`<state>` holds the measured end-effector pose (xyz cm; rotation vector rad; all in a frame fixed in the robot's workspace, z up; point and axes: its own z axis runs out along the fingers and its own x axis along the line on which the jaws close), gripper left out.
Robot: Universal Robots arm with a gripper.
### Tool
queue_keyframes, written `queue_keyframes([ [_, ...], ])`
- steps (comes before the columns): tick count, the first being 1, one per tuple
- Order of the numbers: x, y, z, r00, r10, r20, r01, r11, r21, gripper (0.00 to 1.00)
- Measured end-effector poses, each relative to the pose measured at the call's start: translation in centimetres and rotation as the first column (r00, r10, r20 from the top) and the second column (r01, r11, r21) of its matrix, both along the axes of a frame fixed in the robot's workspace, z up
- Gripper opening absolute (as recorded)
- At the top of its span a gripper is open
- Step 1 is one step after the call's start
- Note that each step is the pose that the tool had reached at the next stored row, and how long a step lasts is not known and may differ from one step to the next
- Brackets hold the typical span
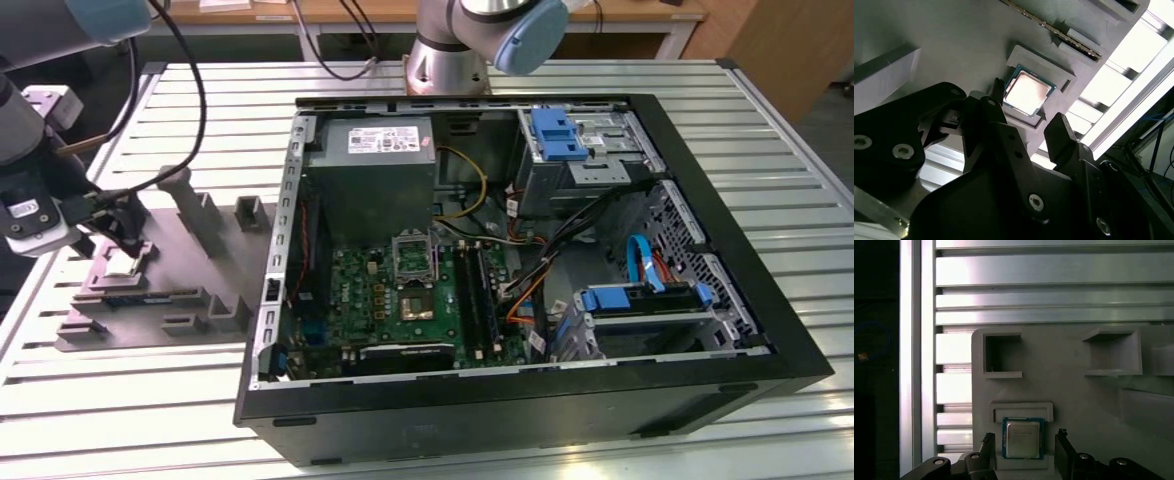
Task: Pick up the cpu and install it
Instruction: 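Pick up the cpu and move it towards the insertion slot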
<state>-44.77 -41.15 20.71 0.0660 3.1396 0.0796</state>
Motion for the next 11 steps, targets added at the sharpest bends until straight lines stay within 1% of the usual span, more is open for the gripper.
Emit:
queue_keyframes([
  [3,0.0,0.00,-0.29,1.0000,-0.001,-0.0001,0.001,1.0000,-0.0001,0.59],
  [11,-0.1,0.00,-1.42,1.0000,-0.002,0.0000,0.002,1.0000,0.0000,0.59],
])
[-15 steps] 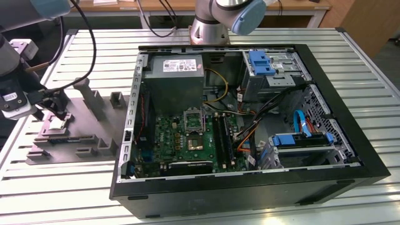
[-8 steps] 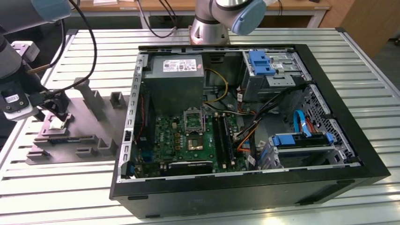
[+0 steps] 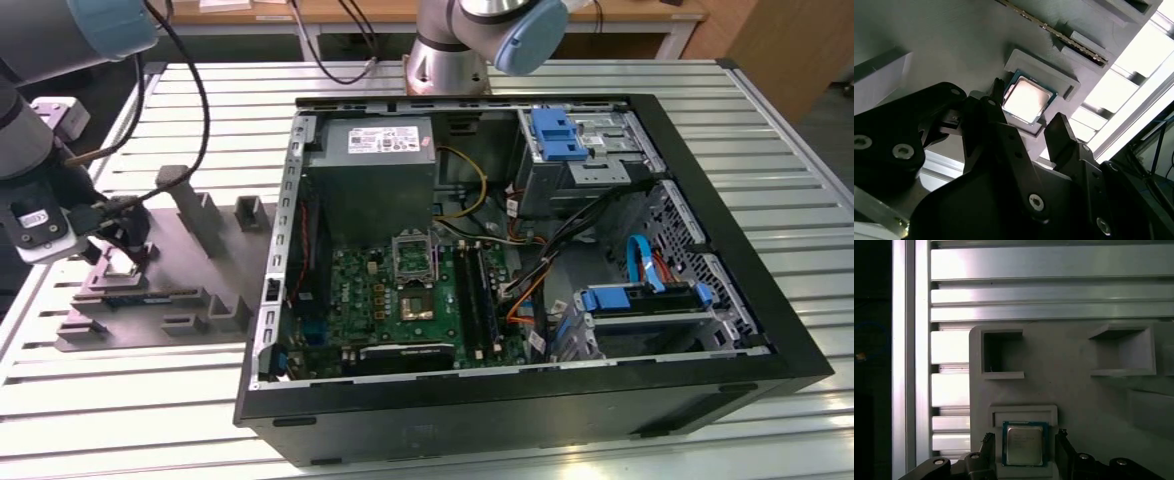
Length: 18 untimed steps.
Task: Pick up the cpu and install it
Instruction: 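Pick up the cpu and move it towards the insertion slot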
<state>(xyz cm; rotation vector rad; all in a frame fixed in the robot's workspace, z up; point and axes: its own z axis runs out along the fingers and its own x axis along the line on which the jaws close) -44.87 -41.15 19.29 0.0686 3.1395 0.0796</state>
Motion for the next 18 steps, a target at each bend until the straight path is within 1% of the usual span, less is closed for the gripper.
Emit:
queue_keyframes([
  [10,-0.1,0.00,-0.89,1.0000,0.000,0.0000,0.000,1.0000,-0.0001,0.59],
  [14,-0.1,-0.02,-1.10,1.0000,0.002,0.0000,-0.002,1.0000,-0.0001,0.59],
  [18,-0.2,-0.04,-1.13,0.9999,0.015,0.0000,-0.015,0.9999,-0.0001,0.59],
])
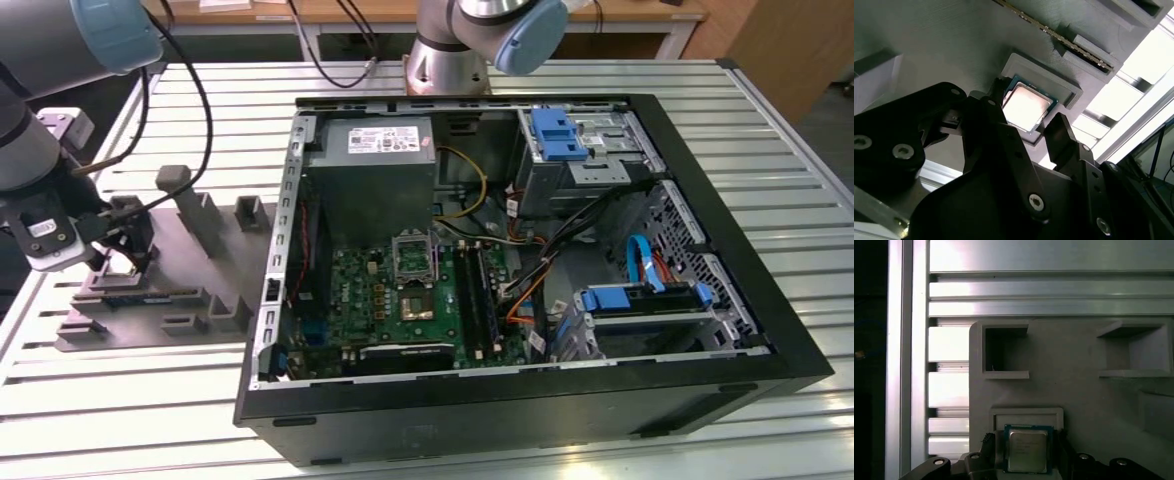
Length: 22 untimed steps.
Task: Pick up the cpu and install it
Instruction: 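Pick up the cpu and move it towards the insertion slot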
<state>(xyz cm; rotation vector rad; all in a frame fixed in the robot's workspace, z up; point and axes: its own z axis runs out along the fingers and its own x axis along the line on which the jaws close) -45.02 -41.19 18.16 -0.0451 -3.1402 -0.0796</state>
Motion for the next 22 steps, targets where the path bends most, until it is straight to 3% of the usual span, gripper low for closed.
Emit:
queue_keyframes([
  [19,-0.06,0.00,0.21,1.0000,0.001,0.0004,-0.001,1.0000,-0.0003,0.59],
  [22,-0.10,0.00,0.24,1.0000,0.001,0.0035,-0.001,1.0000,-0.0027,0.59],
])
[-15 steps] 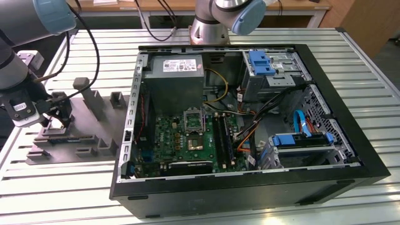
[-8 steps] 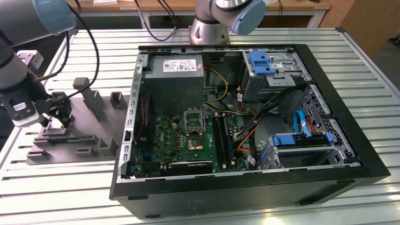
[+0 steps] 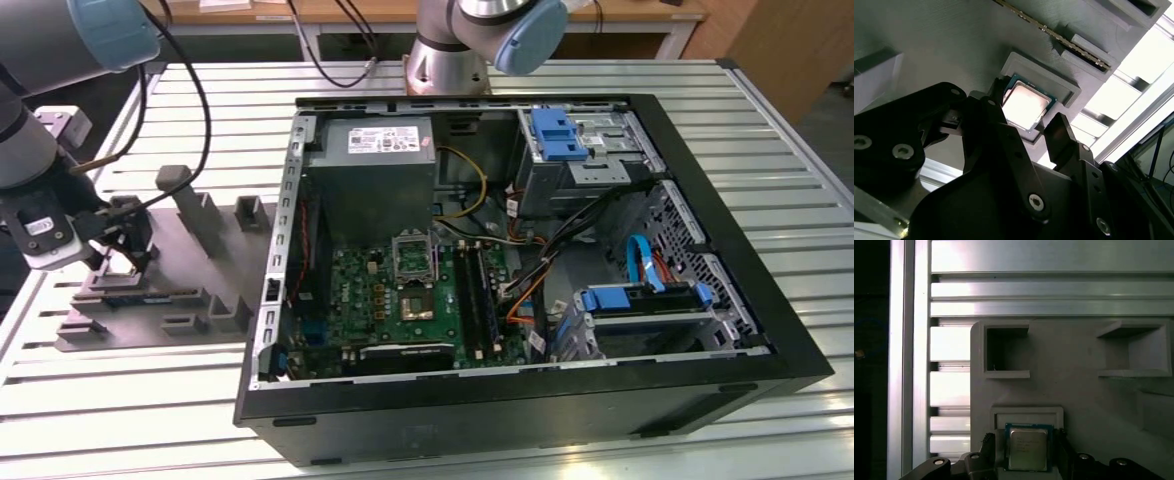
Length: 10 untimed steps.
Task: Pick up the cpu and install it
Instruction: 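Pick up the cpu and move it towards the insertion slot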
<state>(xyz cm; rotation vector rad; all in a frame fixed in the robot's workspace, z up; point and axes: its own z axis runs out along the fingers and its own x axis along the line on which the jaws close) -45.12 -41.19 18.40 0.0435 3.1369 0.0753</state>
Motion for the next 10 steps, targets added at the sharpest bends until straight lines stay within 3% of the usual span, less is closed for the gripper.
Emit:
queue_keyframes([
  [6,-0.13,0.00,-0.02,0.9999,0.000,0.0166,0.000,1.0000,-0.0021,0.59],
  [10,-0.14,0.00,-0.03,0.9998,0.000,0.0174,0.000,1.0000,-0.0021,0.59],
])
